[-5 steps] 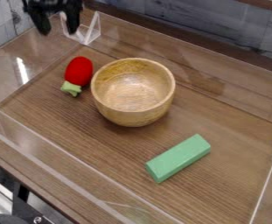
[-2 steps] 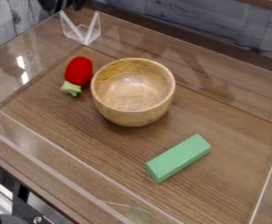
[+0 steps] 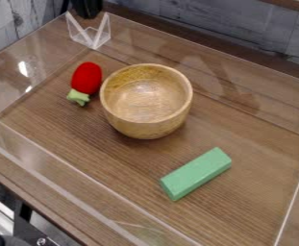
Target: Move the red fruit to the left side of the table
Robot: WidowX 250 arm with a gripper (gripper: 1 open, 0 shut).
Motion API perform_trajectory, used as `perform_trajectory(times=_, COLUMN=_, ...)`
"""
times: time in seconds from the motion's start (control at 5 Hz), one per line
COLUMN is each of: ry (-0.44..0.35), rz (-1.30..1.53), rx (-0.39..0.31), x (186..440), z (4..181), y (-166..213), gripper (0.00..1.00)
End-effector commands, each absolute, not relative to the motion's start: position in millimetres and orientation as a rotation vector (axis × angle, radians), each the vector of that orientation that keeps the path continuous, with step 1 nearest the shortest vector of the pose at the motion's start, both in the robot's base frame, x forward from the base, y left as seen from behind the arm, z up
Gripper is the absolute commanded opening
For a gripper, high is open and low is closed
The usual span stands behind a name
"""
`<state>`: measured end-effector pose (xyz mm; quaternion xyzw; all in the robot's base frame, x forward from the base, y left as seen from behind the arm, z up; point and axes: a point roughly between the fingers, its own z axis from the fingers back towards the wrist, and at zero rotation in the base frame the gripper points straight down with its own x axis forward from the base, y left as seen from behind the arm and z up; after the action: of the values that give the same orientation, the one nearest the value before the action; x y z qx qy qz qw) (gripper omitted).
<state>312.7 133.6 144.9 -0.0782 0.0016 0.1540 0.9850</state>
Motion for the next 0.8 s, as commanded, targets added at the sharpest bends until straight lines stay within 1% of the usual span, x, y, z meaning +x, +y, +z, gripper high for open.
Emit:
perform_trajectory(times=0.0, ry=-0.063, rz=0.326, rx=-0.132, x=312, z=170.1, y=120, gripper=0.00)
perform_trajectory(times=0.4, ry=-0.041, rz=0.304, rx=-0.134, x=323, z=146.4, y=101, gripper=0.00)
perform_trajectory(times=0.6, ry=-0.030, rz=0.253, rx=-0.127, x=326, z=127.8, y=94, gripper=0.00)
